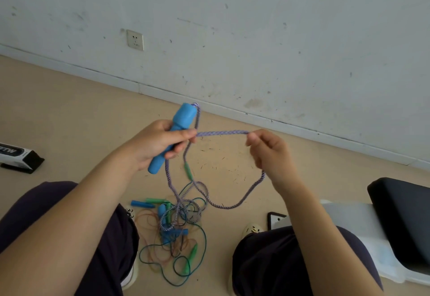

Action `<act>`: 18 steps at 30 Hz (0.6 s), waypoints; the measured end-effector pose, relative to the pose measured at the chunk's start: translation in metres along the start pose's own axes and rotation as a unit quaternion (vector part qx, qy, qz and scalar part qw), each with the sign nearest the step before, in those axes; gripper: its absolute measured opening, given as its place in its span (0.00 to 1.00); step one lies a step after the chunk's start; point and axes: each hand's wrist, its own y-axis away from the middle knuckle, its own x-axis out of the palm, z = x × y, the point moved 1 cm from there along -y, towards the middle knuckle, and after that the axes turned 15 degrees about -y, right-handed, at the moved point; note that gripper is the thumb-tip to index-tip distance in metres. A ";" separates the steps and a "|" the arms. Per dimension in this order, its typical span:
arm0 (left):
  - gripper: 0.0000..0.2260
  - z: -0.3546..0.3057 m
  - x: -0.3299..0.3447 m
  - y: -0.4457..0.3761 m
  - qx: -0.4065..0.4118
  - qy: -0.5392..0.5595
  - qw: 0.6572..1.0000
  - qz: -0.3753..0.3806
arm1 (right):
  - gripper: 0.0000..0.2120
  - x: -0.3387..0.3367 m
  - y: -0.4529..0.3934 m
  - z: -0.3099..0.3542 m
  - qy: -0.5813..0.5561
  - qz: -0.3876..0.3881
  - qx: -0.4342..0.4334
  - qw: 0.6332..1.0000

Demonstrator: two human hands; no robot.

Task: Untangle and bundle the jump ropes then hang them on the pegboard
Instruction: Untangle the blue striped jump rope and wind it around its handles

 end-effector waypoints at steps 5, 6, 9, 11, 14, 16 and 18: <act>0.11 0.006 0.006 0.003 -0.002 -0.024 1.000 0.008 | 0.11 -0.012 0.000 0.003 -0.016 0.009 0.012 1.000; 0.12 0.007 0.014 0.003 -0.002 -0.035 0.999 0.019 | 0.12 -0.006 0.002 0.002 -0.010 0.048 0.017 0.999; 0.12 0.011 0.037 0.001 -0.010 -0.052 0.998 0.045 | 0.13 0.018 0.012 -0.005 0.033 0.153 0.045 0.987; 0.11 0.012 0.046 0.000 -0.012 -0.059 0.996 0.061 | 0.09 0.031 0.016 -0.011 0.078 0.196 0.046 0.976; 0.10 0.008 0.039 0.000 -0.002 -0.051 0.997 0.059 | 0.10 0.030 0.012 -0.008 0.089 0.165 0.018 0.982; 0.11 0.003 0.022 0.000 0.007 -0.044 0.999 0.022 | 0.11 0.016 0.006 -0.003 0.046 0.071 -0.005 0.996; 0.12 0.001 0.005 0.001 0.015 -0.025 0.999 -0.024 | 0.12 -0.003 0.001 0.002 0.017 -0.009 -0.016 1.000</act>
